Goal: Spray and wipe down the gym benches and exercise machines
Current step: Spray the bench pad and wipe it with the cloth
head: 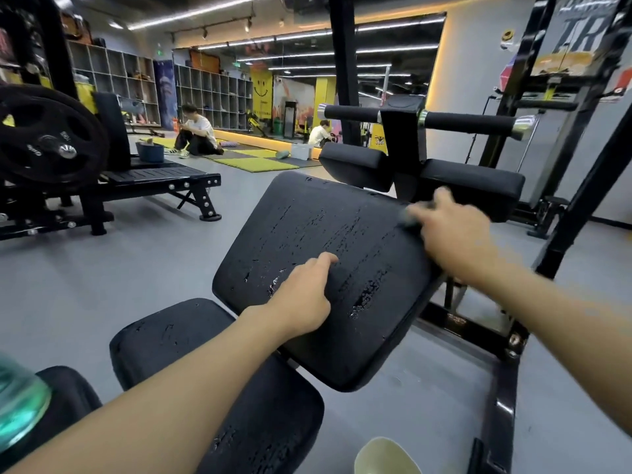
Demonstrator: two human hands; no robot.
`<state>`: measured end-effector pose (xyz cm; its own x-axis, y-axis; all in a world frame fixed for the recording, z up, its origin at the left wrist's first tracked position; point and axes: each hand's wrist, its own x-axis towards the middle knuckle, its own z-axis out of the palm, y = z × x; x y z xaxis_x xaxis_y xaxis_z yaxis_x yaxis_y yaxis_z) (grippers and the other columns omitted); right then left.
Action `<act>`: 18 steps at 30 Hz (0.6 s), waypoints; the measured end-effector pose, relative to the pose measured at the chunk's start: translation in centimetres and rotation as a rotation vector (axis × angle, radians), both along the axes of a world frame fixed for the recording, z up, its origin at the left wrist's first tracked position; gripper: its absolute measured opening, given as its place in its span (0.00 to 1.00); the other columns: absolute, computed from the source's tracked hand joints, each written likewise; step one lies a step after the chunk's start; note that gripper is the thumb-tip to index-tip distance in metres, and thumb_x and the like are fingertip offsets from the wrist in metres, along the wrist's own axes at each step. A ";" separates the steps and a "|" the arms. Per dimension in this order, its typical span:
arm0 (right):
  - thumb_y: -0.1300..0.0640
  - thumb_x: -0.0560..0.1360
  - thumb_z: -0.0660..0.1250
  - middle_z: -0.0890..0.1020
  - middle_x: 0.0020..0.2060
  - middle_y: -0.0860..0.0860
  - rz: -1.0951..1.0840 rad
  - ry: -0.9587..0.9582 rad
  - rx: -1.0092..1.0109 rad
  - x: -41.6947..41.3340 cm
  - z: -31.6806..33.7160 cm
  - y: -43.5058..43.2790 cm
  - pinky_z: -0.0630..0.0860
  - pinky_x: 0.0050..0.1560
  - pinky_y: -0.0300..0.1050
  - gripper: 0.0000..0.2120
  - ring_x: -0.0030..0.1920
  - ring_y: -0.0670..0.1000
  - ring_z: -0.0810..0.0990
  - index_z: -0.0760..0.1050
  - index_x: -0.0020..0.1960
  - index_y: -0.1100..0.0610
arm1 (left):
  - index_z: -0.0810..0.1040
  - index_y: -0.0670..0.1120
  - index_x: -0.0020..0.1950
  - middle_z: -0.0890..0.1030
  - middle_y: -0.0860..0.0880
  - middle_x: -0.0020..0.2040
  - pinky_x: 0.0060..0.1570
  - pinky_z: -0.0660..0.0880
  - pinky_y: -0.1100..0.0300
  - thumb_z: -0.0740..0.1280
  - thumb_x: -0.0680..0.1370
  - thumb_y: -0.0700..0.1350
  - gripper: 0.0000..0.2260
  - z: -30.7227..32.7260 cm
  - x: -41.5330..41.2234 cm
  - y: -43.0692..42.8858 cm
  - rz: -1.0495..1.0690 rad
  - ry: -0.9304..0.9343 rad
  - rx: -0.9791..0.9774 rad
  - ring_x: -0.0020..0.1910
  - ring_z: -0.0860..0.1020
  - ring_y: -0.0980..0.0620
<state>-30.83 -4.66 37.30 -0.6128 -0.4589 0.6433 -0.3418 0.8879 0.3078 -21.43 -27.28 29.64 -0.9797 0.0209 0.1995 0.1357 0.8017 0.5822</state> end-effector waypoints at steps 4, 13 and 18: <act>0.59 0.76 0.64 0.70 0.50 0.58 -0.059 -0.024 -0.082 1.4 -1.9 -0.2 0.63 0.29 0.44 0.10 0.28 0.56 0.73 0.76 0.56 0.52 | 0.61 0.51 0.77 0.68 0.47 0.73 0.69 0.68 0.46 0.56 0.73 0.29 0.34 -0.2 -0.1 0.5 0.026 -0.020 0.000 0.71 0.69 0.42; 0.63 0.56 0.76 0.72 0.39 0.55 0.243 -0.082 0.185 9.2 -8.9 -1.4 0.53 0.25 0.43 0.19 0.20 0.53 0.67 0.77 0.45 0.53 | 0.66 0.51 0.77 0.60 0.49 0.78 0.73 0.60 0.42 0.57 0.75 0.31 0.31 -0.8 1.1 3.0 0.046 0.022 -0.145 0.77 0.56 0.46; 0.66 0.55 0.76 0.73 0.41 0.58 -0.083 -0.011 -0.094 5.8 -5.4 0.5 0.43 0.29 0.38 0.19 0.21 0.50 0.52 0.78 0.43 0.54 | 0.65 0.49 0.78 0.58 0.50 0.79 0.76 0.56 0.46 0.53 0.73 0.28 0.35 -1.7 1.9 2.7 -0.010 0.016 -0.131 0.78 0.54 0.47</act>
<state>-25.00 -4.18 31.92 -0.6537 -0.3443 0.6739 -0.2686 0.9381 0.2187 -19.52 -24.62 27.93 -0.9760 0.0576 0.2100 0.1524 0.8693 0.4702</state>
